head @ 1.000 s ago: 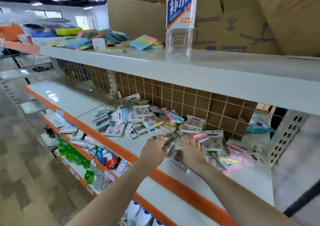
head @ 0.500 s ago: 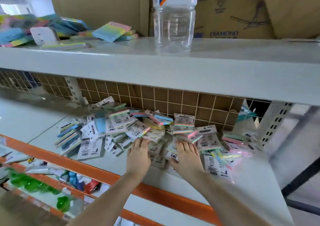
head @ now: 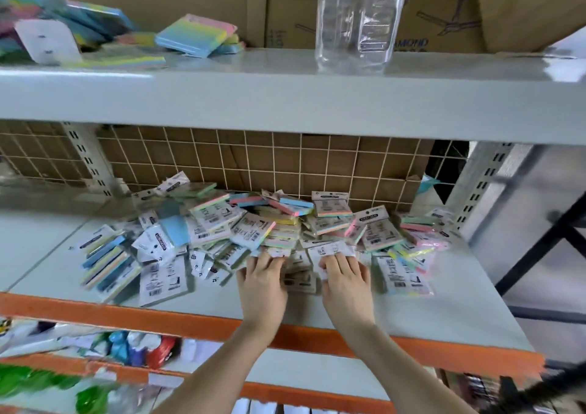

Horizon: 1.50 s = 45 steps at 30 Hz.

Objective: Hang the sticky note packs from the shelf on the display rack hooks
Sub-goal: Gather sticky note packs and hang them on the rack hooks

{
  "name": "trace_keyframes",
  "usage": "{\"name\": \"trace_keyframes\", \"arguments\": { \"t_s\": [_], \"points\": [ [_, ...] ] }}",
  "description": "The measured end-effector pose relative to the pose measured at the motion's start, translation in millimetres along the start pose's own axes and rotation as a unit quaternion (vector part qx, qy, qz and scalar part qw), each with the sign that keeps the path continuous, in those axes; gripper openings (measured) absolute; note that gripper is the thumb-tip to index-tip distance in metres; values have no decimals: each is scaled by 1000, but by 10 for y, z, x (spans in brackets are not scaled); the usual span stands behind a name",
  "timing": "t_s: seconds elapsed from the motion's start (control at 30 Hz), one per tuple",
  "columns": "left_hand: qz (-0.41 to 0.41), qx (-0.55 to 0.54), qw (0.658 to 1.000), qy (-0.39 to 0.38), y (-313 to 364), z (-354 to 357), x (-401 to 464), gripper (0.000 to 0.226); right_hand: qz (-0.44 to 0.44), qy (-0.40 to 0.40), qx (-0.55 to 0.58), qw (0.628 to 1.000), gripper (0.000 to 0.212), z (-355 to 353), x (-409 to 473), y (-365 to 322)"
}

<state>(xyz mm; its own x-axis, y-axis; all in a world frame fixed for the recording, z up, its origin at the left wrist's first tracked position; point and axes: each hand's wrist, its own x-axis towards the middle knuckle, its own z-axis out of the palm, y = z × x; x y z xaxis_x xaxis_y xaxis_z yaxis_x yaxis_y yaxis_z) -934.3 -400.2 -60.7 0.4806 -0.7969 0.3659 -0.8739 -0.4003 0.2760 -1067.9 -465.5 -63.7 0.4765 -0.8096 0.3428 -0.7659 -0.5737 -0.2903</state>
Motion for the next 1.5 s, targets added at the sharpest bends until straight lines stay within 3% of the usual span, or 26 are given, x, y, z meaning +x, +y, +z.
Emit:
{"name": "trace_keyframes", "arguments": {
  "t_s": [0.37,0.5,0.77,0.93,1.07,1.13,1.23,1.37,1.43,1.5],
  "points": [
    [54,-119,984,125,-63,44,-55,20,31,41,42,998,28,-28,-27,-6],
    [21,-163,975,147,-62,21,-90,22,54,102,137,984,22,-56,-54,7],
    [58,-231,957,167,-38,-261,-31,19,191,110,283,933,14,-303,-152,230],
    [47,-320,934,149,407,-577,56,16,329,151,393,845,10,-740,-170,553],
    [15,-399,908,124,953,-650,-71,17,361,145,573,721,4,-1162,-326,874],
    [-26,-446,890,92,1217,-615,-173,11,356,134,638,670,15,-1344,-474,1031],
    [-133,-539,832,7,1567,-502,-328,10,354,131,685,623,31,-1576,-746,1290],
    [-291,-704,642,-87,1987,-409,-590,11,327,119,697,627,44,-1866,-1199,1660],
    [-293,-757,570,-129,2192,-388,-743,13,307,100,711,625,40,-2018,-1439,1818],
    [-274,-791,520,-173,2434,-372,-908,18,291,88,733,608,35,-2167,-1664,1978]
  ]
}}
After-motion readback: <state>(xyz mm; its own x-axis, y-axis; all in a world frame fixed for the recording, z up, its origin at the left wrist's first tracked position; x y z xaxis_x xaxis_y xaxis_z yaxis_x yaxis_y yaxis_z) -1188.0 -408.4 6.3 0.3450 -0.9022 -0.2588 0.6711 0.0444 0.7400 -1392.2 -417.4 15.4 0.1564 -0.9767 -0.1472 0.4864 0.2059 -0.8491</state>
